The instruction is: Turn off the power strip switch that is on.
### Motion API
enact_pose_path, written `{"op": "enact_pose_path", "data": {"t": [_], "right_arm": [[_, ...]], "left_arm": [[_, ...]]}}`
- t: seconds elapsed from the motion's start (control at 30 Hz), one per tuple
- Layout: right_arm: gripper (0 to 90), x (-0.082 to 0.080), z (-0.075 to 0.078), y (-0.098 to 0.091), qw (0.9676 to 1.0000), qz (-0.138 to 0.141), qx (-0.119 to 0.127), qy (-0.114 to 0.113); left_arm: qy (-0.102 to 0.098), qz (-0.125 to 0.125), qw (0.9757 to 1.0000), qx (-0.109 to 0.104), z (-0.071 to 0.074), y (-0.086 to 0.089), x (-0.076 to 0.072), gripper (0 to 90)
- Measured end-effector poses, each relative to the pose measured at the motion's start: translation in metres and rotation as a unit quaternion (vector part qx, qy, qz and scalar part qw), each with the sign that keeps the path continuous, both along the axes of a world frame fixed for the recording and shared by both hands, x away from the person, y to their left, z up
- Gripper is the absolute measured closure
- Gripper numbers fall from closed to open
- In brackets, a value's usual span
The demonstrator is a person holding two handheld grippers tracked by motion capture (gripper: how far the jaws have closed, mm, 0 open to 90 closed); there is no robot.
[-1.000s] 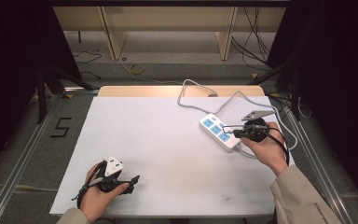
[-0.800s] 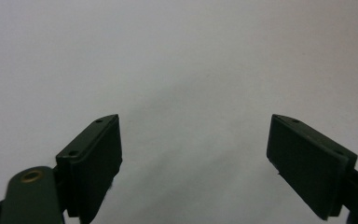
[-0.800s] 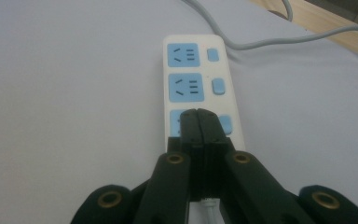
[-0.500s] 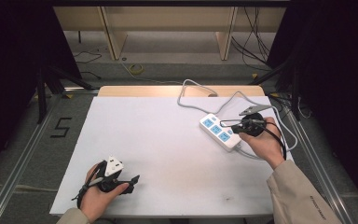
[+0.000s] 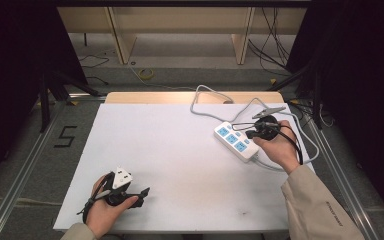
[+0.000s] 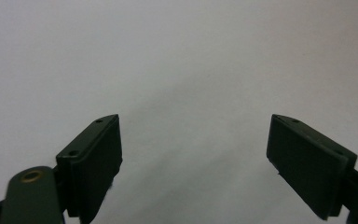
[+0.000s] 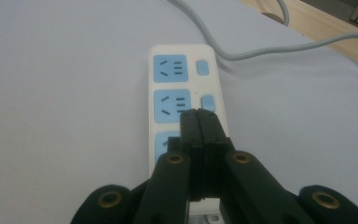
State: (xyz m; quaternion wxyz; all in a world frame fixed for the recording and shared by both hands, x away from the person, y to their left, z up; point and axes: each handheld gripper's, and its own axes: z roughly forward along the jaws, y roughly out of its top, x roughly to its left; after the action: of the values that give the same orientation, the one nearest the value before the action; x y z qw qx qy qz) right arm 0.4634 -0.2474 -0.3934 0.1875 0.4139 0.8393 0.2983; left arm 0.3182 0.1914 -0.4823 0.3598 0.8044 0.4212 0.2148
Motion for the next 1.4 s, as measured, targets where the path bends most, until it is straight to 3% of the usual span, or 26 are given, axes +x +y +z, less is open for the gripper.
{"op": "enact_pose_path", "data": {"t": [1.4], "right_arm": [[90.0,0.043,-0.004,0.027,0.9998,0.000,-0.016,0.015]], "left_arm": [[-0.001,-0.004,1.0000,0.002,0.000,-0.002,0.001,18.3]]}}
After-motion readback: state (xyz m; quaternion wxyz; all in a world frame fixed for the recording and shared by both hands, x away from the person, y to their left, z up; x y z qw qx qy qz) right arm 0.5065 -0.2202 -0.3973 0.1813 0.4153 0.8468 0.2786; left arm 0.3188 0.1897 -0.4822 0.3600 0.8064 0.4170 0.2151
